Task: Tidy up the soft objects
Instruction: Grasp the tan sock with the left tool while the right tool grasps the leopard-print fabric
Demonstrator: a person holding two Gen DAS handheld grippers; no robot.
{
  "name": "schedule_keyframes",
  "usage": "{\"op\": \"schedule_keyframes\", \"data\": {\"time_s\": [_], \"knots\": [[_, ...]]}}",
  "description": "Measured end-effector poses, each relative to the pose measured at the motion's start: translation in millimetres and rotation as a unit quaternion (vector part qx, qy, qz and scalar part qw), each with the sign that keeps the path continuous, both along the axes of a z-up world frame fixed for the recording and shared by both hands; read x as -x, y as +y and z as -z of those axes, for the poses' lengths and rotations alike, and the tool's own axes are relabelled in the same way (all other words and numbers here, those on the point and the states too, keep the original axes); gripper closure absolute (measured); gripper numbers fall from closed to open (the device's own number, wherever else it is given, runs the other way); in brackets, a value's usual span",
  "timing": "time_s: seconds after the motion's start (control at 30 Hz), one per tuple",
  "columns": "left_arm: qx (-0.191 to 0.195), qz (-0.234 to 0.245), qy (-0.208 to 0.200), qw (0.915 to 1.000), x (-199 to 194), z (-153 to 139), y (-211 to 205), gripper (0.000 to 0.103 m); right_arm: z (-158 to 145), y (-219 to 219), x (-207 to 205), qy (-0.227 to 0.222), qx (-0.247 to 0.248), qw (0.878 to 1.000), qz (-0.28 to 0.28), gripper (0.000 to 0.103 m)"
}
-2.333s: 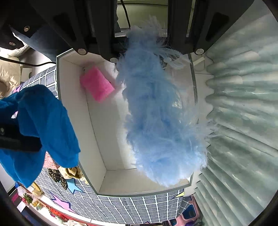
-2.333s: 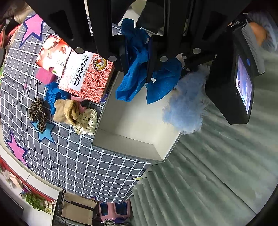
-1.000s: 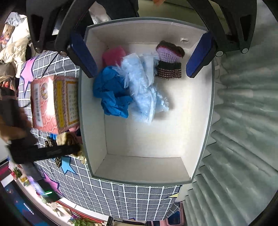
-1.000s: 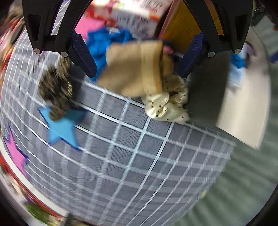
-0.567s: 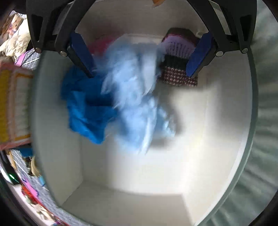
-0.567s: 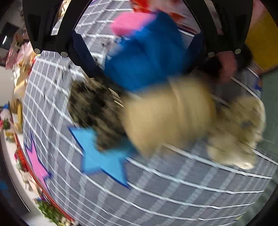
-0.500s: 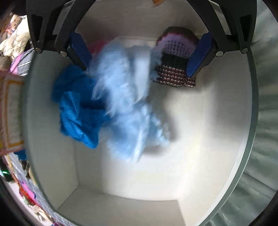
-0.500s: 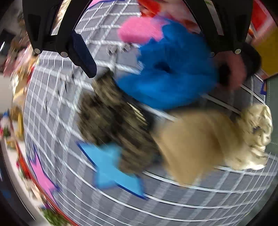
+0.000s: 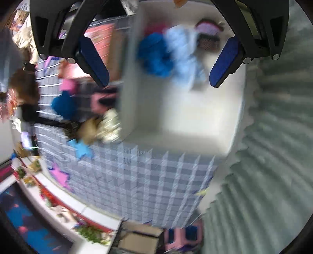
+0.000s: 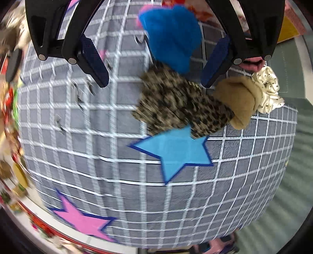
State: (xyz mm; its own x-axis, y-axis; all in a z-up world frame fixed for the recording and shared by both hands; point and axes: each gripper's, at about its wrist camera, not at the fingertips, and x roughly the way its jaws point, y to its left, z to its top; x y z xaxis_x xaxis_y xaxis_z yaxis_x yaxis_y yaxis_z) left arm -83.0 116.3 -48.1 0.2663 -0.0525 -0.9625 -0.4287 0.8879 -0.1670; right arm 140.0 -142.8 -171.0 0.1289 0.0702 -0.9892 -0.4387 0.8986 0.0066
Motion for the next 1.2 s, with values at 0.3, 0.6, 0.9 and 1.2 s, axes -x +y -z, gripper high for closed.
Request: {"op": "schedule_keyframes", "data": {"time_s": [0.3,0.6,0.9,1.2], "knots": [[-0.056,0.11,0.022,0.9921,-114.0,-8.9,-91.4,0.0,34.5,-9.9,-32.0,0.013,0.006,0.999,-0.033,0.076],[-0.121,0.223,0.088,0.9632,-192.3,76.6,-175.8,0.0,30.8,-152.5,-45.0,0.036,-0.027,0.996,0.081,0.082],[-0.128,0.22,0.139,0.9571,-221.3,137.6,-174.0,0.0,33.9,-265.6,-48.4,0.02,-0.06,0.989,0.135,0.028],[-0.122,0.215,0.168,0.9544,-221.7,168.7,-165.0,0.0,34.1,-214.6,-86.8,-0.002,-0.065,0.996,0.053,0.028]]}}
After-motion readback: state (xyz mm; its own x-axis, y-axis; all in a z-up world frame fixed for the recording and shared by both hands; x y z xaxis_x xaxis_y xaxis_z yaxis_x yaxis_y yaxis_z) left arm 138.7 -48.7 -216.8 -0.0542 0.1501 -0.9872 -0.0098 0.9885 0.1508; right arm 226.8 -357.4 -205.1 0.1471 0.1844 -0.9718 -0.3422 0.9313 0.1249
